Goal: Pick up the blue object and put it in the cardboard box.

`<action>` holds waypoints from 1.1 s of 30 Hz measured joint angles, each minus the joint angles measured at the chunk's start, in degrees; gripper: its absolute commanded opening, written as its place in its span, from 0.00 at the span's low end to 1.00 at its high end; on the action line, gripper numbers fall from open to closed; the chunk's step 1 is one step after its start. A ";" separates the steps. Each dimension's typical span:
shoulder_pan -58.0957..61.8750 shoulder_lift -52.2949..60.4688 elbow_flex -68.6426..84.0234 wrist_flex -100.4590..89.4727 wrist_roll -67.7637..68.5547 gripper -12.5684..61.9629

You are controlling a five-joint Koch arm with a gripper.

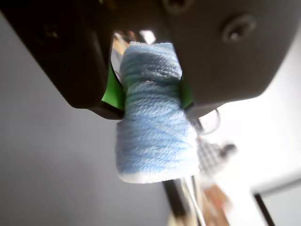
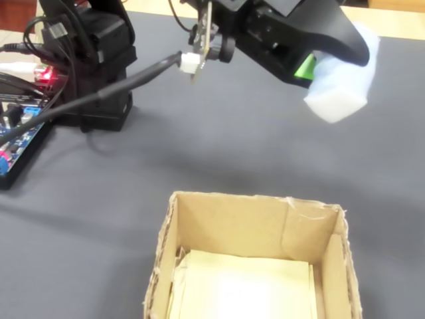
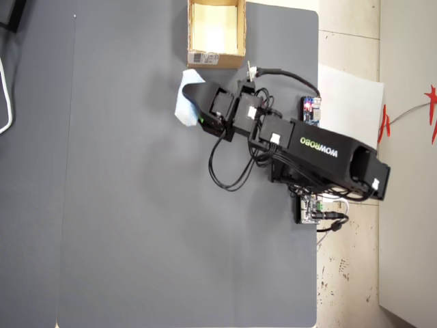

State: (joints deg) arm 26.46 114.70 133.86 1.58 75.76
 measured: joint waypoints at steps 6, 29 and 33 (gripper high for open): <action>11.25 -1.32 -7.03 2.11 -3.43 0.27; 26.28 -17.58 -20.74 20.21 -2.81 0.53; 26.81 -17.75 -20.74 20.21 -1.93 0.58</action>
State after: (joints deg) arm 53.26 96.94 113.12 21.80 73.83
